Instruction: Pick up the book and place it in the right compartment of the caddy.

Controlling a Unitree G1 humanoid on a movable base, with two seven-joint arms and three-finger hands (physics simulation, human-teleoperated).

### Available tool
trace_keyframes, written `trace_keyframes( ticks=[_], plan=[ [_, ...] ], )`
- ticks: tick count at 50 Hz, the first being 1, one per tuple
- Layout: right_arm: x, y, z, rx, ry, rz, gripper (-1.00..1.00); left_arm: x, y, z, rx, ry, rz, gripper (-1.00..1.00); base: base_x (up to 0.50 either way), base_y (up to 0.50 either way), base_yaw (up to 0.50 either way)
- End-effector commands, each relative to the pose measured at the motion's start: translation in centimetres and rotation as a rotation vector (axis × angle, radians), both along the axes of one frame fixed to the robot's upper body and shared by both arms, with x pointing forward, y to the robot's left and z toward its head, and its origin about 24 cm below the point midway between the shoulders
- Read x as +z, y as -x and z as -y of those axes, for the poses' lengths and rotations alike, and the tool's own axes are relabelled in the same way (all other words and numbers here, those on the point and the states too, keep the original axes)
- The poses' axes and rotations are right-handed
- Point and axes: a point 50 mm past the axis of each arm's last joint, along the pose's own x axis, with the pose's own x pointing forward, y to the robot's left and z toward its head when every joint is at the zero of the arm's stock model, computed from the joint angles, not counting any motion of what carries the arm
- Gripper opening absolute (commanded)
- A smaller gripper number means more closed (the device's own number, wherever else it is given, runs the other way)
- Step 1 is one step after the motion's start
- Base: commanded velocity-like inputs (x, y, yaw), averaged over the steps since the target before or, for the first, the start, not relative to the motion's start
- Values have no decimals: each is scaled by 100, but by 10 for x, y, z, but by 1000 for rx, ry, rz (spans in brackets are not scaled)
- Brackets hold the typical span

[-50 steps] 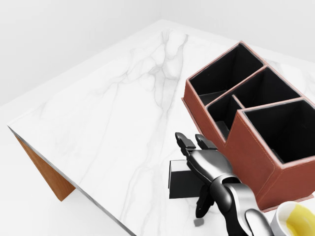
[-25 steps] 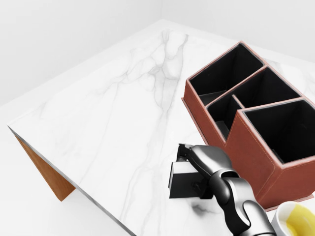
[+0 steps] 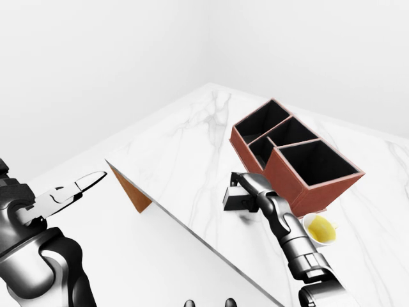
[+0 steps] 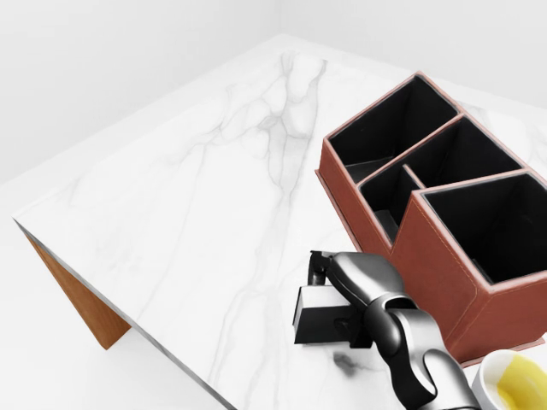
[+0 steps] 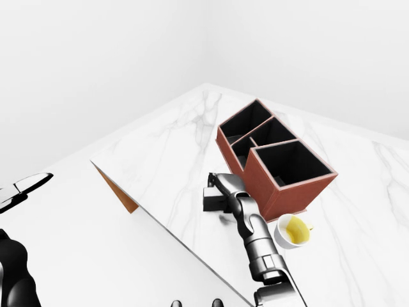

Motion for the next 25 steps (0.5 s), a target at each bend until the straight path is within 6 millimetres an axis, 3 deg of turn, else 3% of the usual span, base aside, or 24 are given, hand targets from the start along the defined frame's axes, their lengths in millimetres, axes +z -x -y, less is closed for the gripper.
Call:
trace_keyframes(
  ticks=[1,14,25],
  plan=[
    [18,-2,1,0,-29,58,-100,0,0,0,-1,1,-1,100,0,0,0],
    [52,-1,-3,43,-58,147,-100,-1,-1,1,-3,0,-4,100,0,0,0],
    [68,4,-9,70,-70,193,-100,-1,-1,1,-5,0,-5,100,0,0,0]
  ],
)
